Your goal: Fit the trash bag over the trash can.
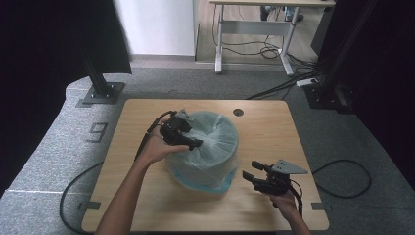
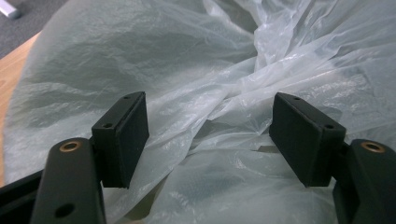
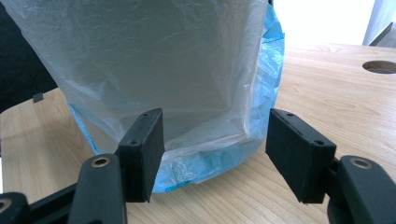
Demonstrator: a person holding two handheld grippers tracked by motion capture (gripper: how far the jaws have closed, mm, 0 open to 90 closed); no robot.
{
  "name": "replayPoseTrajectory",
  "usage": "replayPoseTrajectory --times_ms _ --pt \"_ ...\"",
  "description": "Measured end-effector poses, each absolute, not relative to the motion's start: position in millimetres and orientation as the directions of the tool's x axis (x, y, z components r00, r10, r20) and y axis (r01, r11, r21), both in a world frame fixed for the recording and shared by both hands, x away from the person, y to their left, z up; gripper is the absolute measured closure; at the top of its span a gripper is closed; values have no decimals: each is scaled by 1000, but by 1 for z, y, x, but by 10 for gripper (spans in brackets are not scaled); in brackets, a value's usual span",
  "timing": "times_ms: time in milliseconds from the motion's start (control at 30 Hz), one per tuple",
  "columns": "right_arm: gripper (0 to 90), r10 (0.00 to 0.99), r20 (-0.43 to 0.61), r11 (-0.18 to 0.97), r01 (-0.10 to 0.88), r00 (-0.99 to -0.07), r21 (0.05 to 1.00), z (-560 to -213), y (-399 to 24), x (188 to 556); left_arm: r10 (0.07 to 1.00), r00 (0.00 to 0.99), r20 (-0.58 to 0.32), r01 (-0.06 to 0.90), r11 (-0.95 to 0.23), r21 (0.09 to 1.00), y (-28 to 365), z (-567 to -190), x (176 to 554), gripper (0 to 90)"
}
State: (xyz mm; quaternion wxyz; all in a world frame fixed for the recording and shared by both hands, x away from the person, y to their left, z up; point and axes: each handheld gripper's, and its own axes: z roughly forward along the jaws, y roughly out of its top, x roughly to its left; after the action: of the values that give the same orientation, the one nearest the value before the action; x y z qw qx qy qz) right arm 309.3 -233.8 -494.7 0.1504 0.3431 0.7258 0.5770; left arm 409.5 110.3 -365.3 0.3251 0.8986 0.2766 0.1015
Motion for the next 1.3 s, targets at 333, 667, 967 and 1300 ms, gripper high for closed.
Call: replayPoseTrajectory --times_ms 333,667,967,1300 --pt "363 677 178 94 324 -714 941 -495 -237 309 538 843 8 390 -621 680 94 -349 409 287" --pt "363 676 175 97 321 -716 942 -494 -237 309 537 844 -20 405 -610 681 70 -341 433 265" --pt "365 677 175 95 321 -715 942 -494 -238 309 520 853 -36 436 -674 596 53 -357 446 247" --pt "366 678 171 98 318 -715 943 -494 -239 308 519 854 -17 461 -742 488 37 -374 453 245"
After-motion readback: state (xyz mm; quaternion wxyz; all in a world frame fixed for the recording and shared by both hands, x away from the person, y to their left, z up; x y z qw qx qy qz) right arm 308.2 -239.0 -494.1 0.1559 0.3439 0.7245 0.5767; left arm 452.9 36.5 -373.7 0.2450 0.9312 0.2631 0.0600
